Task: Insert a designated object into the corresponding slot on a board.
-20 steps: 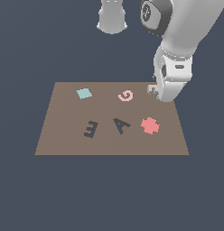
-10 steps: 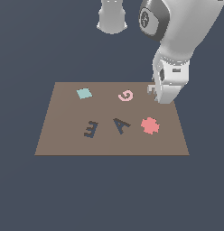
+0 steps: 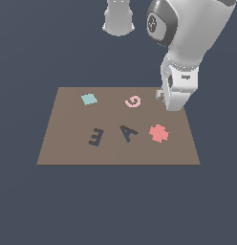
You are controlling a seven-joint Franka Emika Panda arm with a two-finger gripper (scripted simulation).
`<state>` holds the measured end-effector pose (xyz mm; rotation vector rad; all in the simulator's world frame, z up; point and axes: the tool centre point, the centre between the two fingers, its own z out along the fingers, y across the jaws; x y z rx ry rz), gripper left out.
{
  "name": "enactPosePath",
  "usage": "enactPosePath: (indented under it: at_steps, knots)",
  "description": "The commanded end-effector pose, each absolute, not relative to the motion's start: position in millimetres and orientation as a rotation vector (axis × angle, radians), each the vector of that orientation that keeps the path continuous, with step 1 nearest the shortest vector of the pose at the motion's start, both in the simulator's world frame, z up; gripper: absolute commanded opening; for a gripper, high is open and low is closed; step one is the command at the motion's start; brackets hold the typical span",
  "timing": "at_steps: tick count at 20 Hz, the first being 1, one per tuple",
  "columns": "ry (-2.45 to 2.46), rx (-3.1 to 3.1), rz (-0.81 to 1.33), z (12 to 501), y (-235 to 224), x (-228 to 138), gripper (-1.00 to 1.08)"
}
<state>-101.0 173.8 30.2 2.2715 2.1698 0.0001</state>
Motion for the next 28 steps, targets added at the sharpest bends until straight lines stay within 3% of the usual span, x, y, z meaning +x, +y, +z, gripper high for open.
enactPosePath:
  at_steps: [1, 16, 28]
  knots:
    - [2.170, 2.272, 0.000, 30, 174, -101, -1.00]
    - [2.128, 2.311, 0.000, 34, 174, -94, -1.00]
    - [1.755, 2.606, 0.000, 35, 160, -39, -1.00]
